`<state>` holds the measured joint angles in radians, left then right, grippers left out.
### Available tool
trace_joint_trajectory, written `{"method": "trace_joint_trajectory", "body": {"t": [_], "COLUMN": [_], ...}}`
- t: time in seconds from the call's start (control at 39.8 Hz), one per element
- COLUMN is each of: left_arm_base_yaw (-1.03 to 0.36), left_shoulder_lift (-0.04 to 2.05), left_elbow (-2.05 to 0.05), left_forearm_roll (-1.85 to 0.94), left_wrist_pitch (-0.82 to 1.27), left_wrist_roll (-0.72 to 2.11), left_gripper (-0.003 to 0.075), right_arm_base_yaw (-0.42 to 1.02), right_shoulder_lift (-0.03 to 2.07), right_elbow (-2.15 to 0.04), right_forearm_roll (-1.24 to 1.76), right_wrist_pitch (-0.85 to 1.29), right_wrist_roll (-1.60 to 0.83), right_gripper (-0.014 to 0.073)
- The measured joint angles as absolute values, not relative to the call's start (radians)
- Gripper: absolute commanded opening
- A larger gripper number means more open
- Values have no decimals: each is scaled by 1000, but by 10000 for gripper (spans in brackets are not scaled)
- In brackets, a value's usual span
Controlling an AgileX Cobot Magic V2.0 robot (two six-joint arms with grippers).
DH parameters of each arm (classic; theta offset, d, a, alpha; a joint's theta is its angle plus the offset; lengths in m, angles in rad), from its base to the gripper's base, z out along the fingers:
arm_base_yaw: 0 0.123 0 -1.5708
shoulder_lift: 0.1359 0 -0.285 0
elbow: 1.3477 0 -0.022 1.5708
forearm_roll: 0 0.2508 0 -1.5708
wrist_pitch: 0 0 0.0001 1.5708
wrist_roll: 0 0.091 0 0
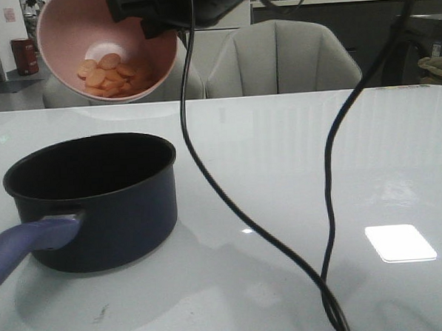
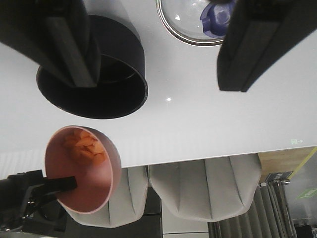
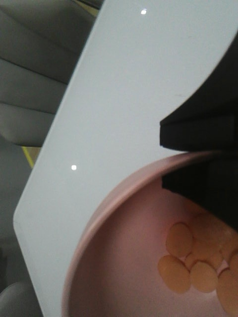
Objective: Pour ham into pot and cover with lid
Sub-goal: 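Lift the pink bowl and carry it over the saucepan with the right gripper, then tilt the pink bowl over the saucepan to pour the ham in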
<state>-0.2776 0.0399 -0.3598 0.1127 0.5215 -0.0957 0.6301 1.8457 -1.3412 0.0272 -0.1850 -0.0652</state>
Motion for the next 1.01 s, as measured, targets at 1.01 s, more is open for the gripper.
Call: {"method": "trace_joint_trajectory", "body": {"t": [1.01], "left_arm_base_yaw": [-278], "left_shoulder_lift": [40], "left_elbow": [-360], "left_forearm_roll": [113], "left_wrist_pitch": [522], "left_wrist_roll": [-96], "left_gripper": [533], "right_arm_base_yaw": [671], "right_shoulder_lift": [2088], "right_elbow": [-1208], "right_forearm_roll": [-22], "right_wrist_pitch": [-1107], "right_wrist_roll": [-397], "right_gripper": [134]}}
